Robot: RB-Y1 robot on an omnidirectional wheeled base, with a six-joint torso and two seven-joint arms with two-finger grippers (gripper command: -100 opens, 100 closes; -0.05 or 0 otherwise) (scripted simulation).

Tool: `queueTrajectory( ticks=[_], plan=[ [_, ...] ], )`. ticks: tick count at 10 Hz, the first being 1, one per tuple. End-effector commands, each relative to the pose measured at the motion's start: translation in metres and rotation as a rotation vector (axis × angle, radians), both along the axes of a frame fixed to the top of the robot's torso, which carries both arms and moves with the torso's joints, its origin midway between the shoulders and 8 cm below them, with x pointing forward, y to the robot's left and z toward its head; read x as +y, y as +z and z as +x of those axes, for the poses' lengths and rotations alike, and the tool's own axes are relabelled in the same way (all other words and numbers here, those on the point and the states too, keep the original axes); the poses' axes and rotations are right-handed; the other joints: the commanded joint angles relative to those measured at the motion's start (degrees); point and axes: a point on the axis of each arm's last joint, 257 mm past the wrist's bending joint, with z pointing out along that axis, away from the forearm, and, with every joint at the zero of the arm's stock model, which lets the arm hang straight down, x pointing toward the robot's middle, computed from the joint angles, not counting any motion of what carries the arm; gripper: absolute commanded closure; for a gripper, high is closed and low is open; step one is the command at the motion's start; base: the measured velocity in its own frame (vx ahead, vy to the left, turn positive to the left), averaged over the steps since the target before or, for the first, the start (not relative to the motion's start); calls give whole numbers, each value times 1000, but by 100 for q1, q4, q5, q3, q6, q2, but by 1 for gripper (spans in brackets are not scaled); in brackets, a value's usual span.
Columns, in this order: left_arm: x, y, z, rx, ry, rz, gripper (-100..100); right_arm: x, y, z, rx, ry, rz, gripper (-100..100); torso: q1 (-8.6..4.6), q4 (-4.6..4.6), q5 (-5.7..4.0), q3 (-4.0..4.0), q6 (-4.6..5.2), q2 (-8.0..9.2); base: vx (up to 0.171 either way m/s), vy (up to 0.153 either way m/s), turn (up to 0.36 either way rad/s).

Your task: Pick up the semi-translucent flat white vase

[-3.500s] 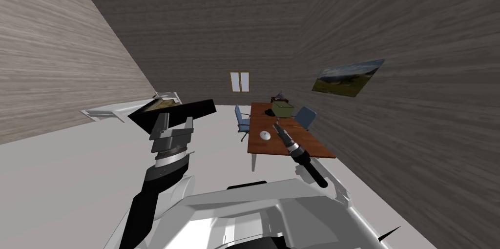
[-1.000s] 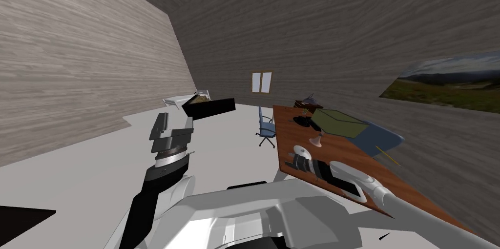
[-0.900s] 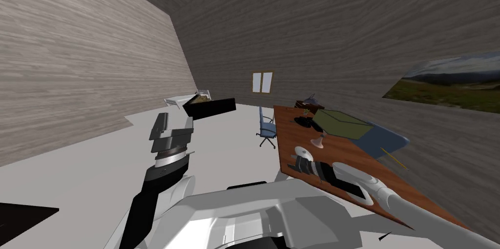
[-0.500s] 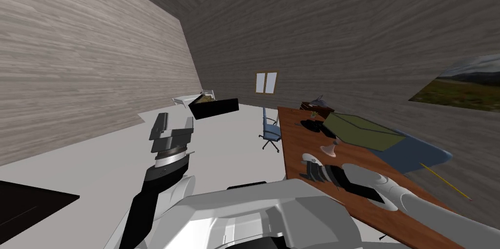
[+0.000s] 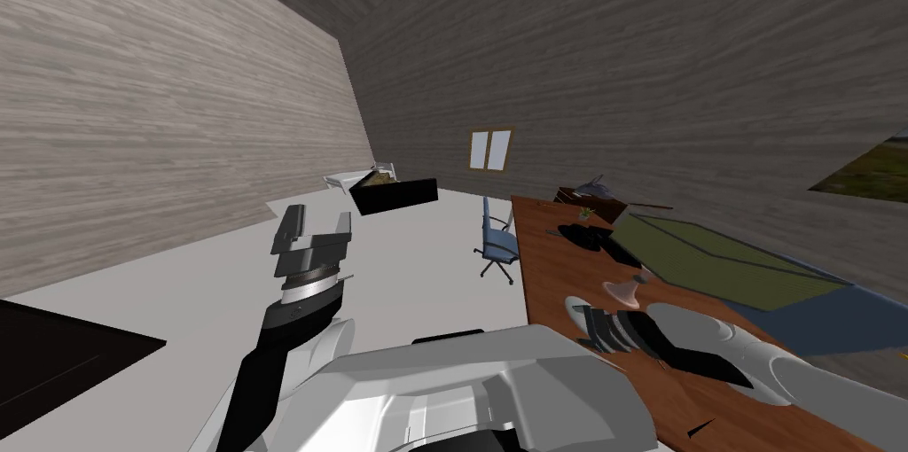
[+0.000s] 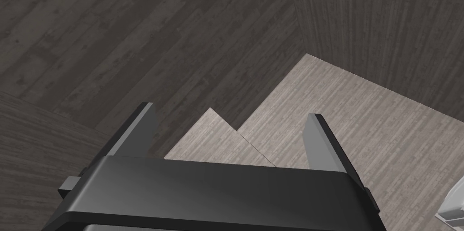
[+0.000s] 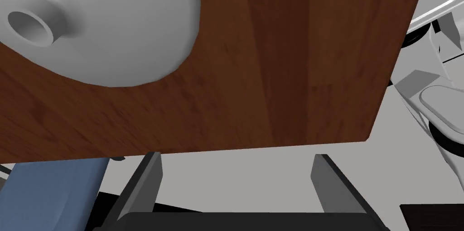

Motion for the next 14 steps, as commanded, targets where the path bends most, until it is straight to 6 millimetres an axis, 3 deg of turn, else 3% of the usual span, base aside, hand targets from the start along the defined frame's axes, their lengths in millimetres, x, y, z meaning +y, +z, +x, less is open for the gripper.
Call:
queueTrajectory(
  ticks=[1, 3, 4, 7, 9, 10, 11, 12, 14],
  plan=[
    [0, 0, 0, 0, 0, 0, 0, -27, -1, -20, 45, 26, -66, -100, 0, 0, 0, 0, 0, 0, 74, -11, 66],
    [0, 0, 0, 0, 0, 0, 0, -64, 2, -49, 110, 64, -157, -100, -7, 0, 1, -2, -2, -4, 115, -51, 108],
    [0, 0, 0, 0, 0, 0, 0, -64, 2, -49, 110, 64, -157, -100, -13, -2, -2, -5, -4, -11, 72, -38, 38],
    [0, 0, 0, 0, 0, 0, 0, -99, 4, -85, 187, 107, -242, -100, 0, 2, 0, 4, -1, 6, 75, -27, 67],
    [0, 0, 0, 0, 0, 0, 0, -104, -5, -112, 235, 130, -260, -100, -9, 1, -2, 0, -1, 0, 87, -60, 67],
    [0, 0, 0, 0, 0, 0, 0, -104, -3, -101, 219, 119, -254, -100, -16, 1, -5, 2, 0, 2, 37, -35, 20],
    [0, 0, 0, 0, 0, 0, 0, -104, -3, -104, 221, 123, -256, 0, -5, 4, -2, 9, 0, 16, 7, -6, -1],
    [0, 0, 0, 0, 0, 0, 0, -105, -9, -106, 225, 119, -244, -100, 6, 6, 0, 16, 1, 27, 5, 8, 0],
    [0, 0, 0, 0, 0, 0, 0, -104, -14, -107, 228, 118, -232, -100, 16, 8, 3, 20, 2, 34, 2, 17, -4]
  ],
)
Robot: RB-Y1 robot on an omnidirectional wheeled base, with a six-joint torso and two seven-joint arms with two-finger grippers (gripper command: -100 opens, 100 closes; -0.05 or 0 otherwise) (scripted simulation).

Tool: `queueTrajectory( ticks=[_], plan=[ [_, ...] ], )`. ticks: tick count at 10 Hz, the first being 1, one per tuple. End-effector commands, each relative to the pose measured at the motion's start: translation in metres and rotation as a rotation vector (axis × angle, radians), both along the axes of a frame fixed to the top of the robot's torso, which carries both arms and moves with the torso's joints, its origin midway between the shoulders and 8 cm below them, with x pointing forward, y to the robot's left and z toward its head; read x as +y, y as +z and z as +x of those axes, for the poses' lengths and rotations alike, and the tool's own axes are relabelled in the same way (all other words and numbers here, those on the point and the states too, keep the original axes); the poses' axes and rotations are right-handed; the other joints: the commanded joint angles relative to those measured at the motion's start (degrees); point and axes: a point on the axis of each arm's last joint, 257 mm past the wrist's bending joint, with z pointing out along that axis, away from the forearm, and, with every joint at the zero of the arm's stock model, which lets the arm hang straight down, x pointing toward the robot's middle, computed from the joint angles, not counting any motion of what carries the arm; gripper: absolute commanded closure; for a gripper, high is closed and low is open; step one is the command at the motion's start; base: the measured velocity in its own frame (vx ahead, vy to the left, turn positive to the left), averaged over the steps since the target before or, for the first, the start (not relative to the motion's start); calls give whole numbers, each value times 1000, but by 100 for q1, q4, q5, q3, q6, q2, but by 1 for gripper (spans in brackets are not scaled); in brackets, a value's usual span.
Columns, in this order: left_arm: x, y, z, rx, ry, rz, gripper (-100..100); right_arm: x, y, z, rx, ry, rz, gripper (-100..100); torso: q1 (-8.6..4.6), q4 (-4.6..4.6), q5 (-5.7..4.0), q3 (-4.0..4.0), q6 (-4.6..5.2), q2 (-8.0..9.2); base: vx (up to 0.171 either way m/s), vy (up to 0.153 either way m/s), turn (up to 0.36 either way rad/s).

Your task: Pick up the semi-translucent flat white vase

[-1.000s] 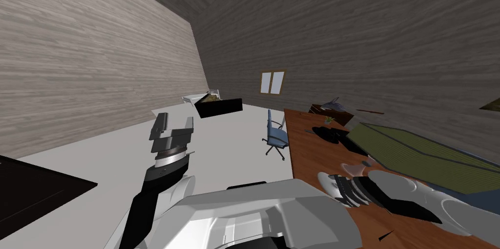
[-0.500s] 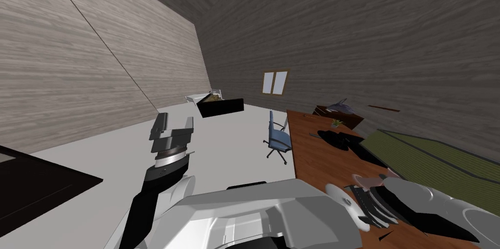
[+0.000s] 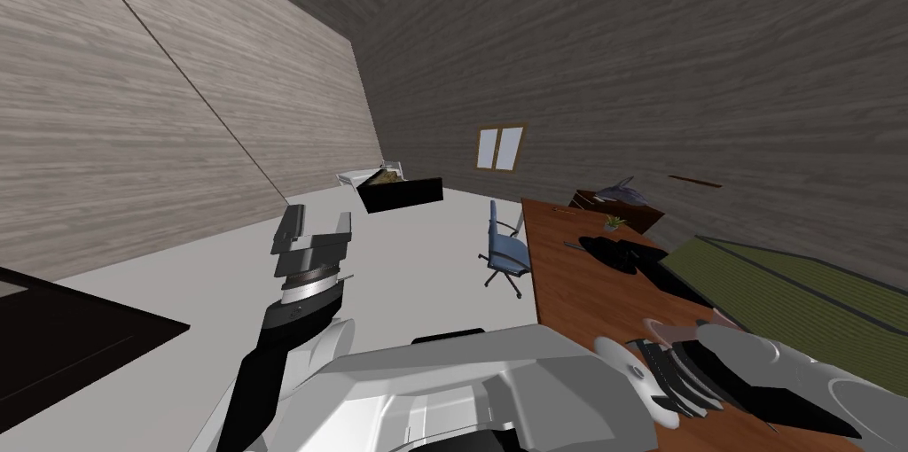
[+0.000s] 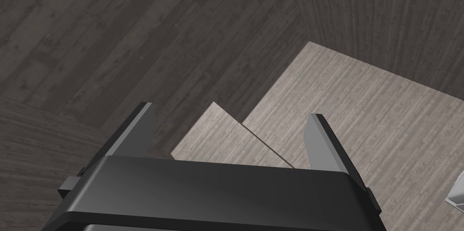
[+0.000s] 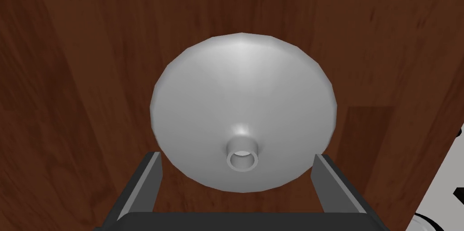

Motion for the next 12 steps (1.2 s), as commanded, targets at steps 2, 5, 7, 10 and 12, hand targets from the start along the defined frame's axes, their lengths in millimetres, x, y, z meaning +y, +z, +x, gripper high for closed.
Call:
queueTrajectory(
  ticks=[2, 5, 7, 10, 12],
  plan=[
    [0, 0, 0, 0, 0, 0, 0, 2, -7, -3, 5, 1, 18, -100, 0, 0, 2, 0, 1, 1, 2, 18, -1],
    [0, 0, 0, 0, 0, 0, 0, -11, -8, -9, 13, -15, 0, -100, -1, 0, 0, 1, 0, 1, 1, 14, -2],
    [0, 0, 0, 0, 0, 0, 0, -13, -11, -9, 13, -14, 3, -100, 0, 0, 0, 0, 0, 1, 1, 15, -2],
    [0, 0, 0, 0, 0, 0, 0, -10, -18, -2, 7, 2, 20, -100, -1, 0, 2, 0, 1, 0, 3, 15, -3],
    [0, 0, 0, 0, 0, 0, 0, -20, -15, -6, 12, -10, 0, -100, -1, 0, 2, 1, 1, 1, 1, 11, 0]
  ],
)
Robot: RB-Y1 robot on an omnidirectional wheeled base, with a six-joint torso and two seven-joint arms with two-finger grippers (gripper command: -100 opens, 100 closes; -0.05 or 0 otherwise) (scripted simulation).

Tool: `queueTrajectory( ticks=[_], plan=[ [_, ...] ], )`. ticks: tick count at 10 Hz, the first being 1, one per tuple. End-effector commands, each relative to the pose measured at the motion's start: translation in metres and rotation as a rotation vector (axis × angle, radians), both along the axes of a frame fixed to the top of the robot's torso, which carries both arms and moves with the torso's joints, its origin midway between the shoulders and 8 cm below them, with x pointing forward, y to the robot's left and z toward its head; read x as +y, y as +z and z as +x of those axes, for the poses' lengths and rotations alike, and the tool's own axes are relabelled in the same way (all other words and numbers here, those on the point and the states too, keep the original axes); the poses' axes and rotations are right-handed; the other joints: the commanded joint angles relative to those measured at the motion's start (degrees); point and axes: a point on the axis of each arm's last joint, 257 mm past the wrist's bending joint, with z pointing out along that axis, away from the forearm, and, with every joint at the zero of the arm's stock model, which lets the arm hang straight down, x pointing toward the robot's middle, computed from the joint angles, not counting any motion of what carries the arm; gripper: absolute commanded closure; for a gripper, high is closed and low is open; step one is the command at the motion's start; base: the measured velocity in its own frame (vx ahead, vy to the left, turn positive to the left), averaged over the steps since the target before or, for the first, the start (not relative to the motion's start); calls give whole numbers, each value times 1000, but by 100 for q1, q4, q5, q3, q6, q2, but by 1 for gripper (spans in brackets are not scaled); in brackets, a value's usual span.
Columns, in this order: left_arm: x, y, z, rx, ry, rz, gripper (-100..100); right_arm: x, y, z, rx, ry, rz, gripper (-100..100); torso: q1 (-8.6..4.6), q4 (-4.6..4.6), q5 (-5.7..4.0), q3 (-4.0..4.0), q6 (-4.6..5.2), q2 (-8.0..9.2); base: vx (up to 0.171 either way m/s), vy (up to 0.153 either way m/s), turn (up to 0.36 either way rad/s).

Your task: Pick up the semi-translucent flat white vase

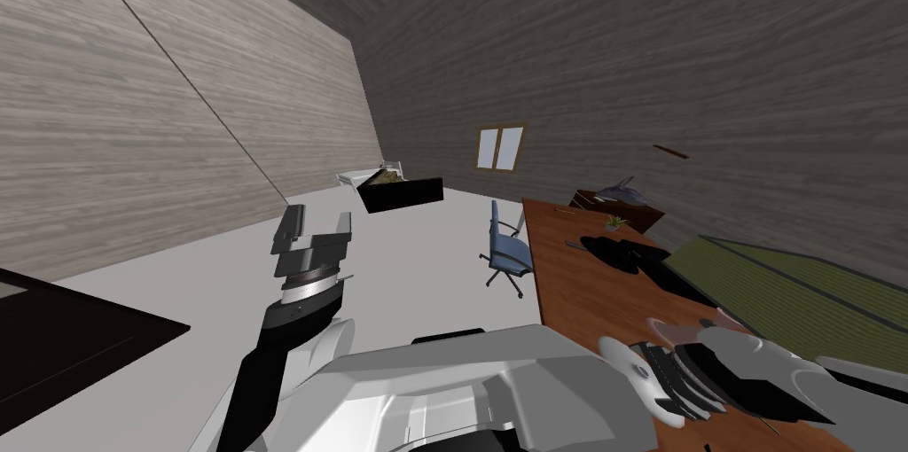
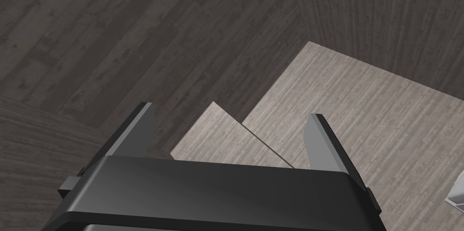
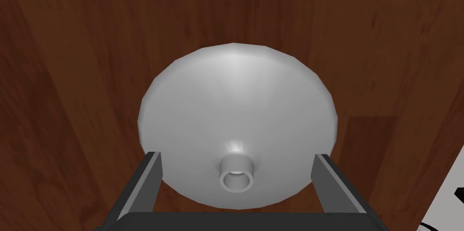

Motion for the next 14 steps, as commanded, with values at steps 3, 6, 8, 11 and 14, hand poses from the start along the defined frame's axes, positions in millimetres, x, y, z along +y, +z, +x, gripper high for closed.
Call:
queueTrajectory(
  ticks=[3, 6, 8, 11, 14],
  plan=[
    [0, 0, 0, 0, 0, 0, 0, -8, -1, 6, -7, 14, -10, -100, 5, 0, 0, -1, -1, -2, 2, 20, -2],
    [0, 0, 0, 0, 0, 0, 0, -7, -3, 13, -15, 25, -7, -100, 2, 0, 1, -1, 0, -1, 2, 10, -1],
    [0, 0, 0, 0, 0, 0, 0, -8, -2, 13, -15, 27, -8, 100, -2, 0, 0, 0, 0, 0, -2, 2, -6],
    [0, 0, 0, 0, 0, 0, 0, -7, -2, 12, -13, 27, -6, 100, -19, 1, -8, -1, -3, -3, 0, 0, 0],
    [0, 0, 0, 0, 0, 0, 0, -8, -1, 6, -7, 14, -10, 100, -24, 1, -5, -1, 0, -2, 0, -12, 4]
  ],
)
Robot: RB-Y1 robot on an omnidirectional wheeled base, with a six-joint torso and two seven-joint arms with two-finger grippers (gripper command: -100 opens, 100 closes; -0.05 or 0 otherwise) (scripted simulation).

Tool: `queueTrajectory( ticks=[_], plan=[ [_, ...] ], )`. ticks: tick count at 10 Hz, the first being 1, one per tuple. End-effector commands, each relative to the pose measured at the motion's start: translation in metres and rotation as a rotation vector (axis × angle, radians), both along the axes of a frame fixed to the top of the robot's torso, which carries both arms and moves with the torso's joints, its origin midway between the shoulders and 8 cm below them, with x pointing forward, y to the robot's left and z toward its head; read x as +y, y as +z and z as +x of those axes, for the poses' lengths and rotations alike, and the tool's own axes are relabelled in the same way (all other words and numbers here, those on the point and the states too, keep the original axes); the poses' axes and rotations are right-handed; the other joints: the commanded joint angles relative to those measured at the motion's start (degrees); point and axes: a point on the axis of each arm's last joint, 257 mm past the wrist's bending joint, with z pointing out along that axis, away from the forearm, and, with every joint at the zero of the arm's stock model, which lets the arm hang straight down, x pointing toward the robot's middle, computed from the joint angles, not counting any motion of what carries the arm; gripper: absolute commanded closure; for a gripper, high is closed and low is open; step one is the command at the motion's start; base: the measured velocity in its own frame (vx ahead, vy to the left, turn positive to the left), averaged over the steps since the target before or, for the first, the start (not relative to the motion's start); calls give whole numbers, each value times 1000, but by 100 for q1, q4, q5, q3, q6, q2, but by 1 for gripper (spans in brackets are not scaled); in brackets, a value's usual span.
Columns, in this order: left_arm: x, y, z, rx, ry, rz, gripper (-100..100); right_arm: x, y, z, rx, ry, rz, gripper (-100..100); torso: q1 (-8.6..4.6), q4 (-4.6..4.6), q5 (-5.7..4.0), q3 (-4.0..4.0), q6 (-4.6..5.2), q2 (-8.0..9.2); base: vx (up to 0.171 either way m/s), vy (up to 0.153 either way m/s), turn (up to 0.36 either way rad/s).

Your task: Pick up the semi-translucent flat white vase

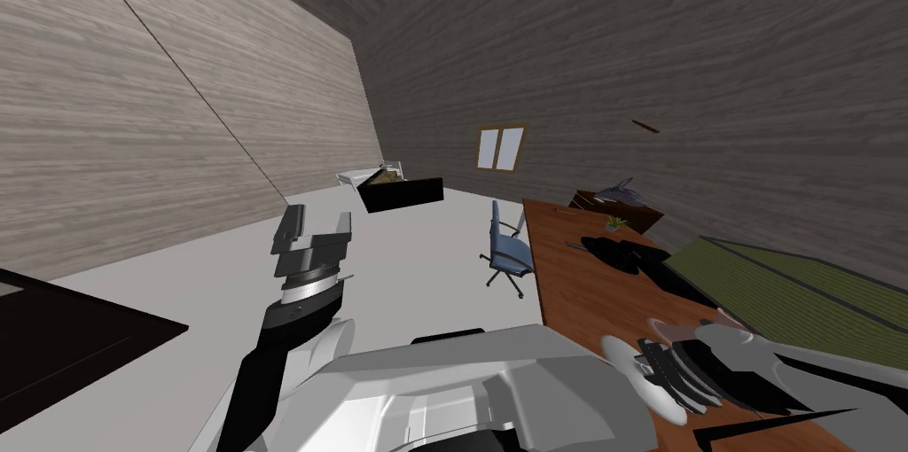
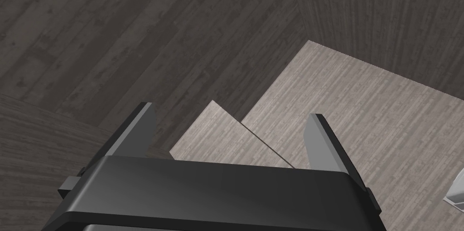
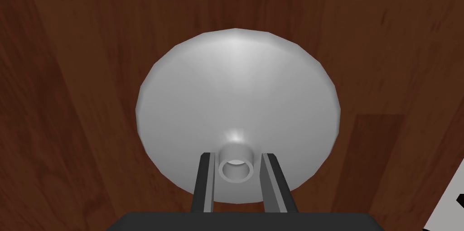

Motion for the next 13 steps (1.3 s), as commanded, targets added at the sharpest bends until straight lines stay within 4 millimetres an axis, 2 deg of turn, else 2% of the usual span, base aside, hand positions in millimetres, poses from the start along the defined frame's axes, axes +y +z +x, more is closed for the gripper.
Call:
queueTrajectory(
  ticks=[1, 3, 4, 5, 7, 8, 10, 11, 12, 13],
  plan=[
    [0, 0, 0, 0, 0, 0, 0, -8, 5, -9, 11, -26, -20, 100, 0, 0, 0, 0, 0, 0, -3, -22, 7],
    [0, 0, 0, 0, 0, 0, 0, 4, 1, -4, 4, -11, 5, 100, 2, 0, 0, 1, 2, 2, -2, -13, -4],
    [0, 0, 0, 0, 0, 0, 0, -6, 7, -13, 15, -34, -20, 100, 7, 0, 0, 0, 0, 1, -1, -6, 12],
    [0, 0, 0, 0, 0, 0, 0, 7, 2, -7, 8, -17, 8, 100, 8, 0, 6, 1, 3, 2, -3, -13, -8],
    [0, 0, 0, 0, 0, 0, 0, 10, 4, -9, 9, -21, 9, 100, 8, 0, 4, 0, 0, 0, -1, -14, 3],
    [0, 0, 0, 0, 0, 0, 0, 1, 10, -15, 16, -37, -14, 100, 8, 0, 4, 0, -1, 0, -1, -16, 11],
    [0, 0, 0, 0, 0, 0, 0, 12, 6, -10, 10, -23, 9, 100, 9, 1, 7, 1, -1, 1, -3, -13, -7],
    [0, 0, 0, 0, 0, 0, 0, 5, 13, -14, 14, -35, -13, 100, 13, 1, 5, 0, -4, -1, 0, -6, 16],
    [0, 0, 0, 0, 0, 0, 0, 14, 10, -10, 9, -24, 5, 100, 14, 0, 11, 0, -1, 0, -2, -13, -7],
    [0, 0, 0, 0, 0, 0, 0, 5, 17, -14, 13, -36, -20, 100, 15, 1, 9, 1, -4, 0, -1, -16, 6]
  ],
)
